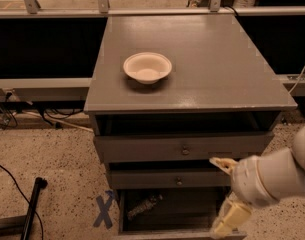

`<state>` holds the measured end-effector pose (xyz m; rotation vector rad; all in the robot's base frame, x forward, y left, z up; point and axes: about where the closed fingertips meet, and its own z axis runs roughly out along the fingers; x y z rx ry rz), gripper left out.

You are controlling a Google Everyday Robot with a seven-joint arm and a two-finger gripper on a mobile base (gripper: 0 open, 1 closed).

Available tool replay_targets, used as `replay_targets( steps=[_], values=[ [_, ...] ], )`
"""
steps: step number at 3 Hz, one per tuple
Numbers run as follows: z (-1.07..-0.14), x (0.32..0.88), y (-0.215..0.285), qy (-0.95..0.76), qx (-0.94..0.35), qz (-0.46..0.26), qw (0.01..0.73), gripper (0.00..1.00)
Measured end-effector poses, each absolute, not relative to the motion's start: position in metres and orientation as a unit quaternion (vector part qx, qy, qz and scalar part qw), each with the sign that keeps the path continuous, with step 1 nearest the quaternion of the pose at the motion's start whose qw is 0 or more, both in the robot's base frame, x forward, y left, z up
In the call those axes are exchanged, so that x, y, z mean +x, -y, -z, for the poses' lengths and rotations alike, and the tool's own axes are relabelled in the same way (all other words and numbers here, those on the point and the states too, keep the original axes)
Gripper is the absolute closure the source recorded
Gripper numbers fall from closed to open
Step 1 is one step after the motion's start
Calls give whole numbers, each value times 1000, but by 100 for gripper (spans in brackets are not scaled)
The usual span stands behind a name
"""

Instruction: Pick water bottle from bottom drawer and place on counter

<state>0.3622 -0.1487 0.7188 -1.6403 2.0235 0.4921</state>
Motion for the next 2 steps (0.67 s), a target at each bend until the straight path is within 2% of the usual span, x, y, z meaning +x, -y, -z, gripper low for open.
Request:
replay_targets(
  steps=[1, 2],
  values=[
    [-660, 347, 177, -743, -580, -164, 291, 0],
    [-660, 349, 185, -711, -602, -132, 338, 0]
  ],
)
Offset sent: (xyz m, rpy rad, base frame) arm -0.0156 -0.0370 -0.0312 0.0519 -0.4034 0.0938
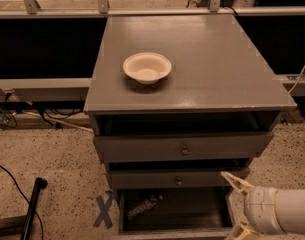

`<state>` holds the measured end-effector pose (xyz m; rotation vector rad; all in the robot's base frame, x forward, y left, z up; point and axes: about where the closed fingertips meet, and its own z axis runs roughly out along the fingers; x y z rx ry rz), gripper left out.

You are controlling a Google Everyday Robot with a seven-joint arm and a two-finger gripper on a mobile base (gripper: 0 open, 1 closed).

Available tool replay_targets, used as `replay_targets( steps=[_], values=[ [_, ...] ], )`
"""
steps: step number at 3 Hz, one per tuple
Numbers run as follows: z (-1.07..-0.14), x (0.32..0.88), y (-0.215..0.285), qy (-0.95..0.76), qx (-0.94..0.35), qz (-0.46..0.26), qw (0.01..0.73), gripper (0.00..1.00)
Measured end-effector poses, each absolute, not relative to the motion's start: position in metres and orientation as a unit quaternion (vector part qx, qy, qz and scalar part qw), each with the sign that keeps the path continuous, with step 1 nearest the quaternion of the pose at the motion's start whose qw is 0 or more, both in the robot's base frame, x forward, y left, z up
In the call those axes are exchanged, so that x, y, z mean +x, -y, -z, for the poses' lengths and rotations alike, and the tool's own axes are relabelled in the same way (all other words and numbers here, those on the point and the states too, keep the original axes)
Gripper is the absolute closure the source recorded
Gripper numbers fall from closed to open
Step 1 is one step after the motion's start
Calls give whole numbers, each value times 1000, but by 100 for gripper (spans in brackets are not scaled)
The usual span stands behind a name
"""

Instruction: Pick water bottle from bottom drawer and place on counter

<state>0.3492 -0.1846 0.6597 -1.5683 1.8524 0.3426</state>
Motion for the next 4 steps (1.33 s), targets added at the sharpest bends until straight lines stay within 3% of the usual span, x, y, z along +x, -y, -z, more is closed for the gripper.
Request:
replay_targets(
  steps=[2, 3, 4],
  values=[
    [-647, 353, 182, -694, -629, -139, 322, 0],
    [-608, 357, 163, -684, -618, -169, 348, 0],
    [-549, 370, 156, -662, -609, -150, 410, 0]
  ],
)
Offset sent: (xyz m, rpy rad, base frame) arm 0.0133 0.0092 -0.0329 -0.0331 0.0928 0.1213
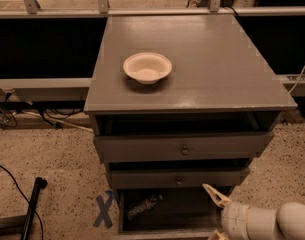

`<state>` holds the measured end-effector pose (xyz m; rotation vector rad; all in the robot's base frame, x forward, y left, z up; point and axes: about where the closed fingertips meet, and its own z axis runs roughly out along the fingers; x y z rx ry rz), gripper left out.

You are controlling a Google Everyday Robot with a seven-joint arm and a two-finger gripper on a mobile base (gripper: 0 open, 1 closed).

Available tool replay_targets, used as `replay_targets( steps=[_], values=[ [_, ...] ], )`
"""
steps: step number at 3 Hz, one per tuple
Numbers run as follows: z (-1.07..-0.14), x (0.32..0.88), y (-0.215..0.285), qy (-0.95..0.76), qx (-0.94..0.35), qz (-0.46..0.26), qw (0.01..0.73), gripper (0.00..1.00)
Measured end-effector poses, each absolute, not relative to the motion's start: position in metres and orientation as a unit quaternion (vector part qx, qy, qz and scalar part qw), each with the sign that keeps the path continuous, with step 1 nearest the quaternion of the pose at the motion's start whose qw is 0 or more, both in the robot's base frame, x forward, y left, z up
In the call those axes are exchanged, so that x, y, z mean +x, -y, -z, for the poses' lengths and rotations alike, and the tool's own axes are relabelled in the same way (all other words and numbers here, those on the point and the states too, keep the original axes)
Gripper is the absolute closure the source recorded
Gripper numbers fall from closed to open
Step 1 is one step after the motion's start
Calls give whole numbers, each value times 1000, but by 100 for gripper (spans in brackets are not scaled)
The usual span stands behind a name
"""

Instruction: Pick water bottle from bottom drawer and place on counter

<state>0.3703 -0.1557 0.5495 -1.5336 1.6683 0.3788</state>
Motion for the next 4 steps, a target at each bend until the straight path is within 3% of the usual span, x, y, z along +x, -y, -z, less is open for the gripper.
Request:
replay_targets(
  steps=[2, 4],
  values=[
    [-483, 365, 139, -638, -582, -184, 469, 0],
    [-437, 391, 131, -656, -579, -196, 442, 0]
  ],
)
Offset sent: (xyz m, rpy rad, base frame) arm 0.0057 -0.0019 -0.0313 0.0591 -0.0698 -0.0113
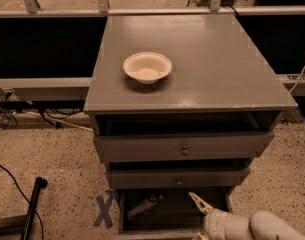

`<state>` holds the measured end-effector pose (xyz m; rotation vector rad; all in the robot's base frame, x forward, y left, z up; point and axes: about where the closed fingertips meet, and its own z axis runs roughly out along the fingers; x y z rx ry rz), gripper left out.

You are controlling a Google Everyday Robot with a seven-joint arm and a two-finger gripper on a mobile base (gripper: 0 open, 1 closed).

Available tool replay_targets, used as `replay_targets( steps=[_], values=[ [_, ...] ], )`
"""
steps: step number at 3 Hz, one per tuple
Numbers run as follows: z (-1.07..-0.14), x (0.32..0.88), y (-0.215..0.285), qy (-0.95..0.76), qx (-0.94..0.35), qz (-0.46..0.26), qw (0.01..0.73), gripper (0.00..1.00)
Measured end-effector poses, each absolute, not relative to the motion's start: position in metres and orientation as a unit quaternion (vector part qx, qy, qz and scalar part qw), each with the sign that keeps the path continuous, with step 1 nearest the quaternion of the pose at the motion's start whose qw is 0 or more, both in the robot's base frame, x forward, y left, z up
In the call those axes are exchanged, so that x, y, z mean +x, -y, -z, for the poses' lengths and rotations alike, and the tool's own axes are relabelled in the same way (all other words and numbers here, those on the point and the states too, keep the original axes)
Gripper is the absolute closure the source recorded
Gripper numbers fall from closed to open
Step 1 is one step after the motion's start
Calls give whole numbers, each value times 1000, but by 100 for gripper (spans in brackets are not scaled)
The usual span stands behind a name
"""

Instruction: Pick water bottle from bottom drawer and place on counter

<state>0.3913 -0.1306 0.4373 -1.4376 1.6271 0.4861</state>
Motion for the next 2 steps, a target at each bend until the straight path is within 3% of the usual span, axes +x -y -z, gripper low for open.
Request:
replay_targets(
  steps=[2],
  values=[
    [-332, 414, 104, -690, -547, -216, 422, 0]
  ],
)
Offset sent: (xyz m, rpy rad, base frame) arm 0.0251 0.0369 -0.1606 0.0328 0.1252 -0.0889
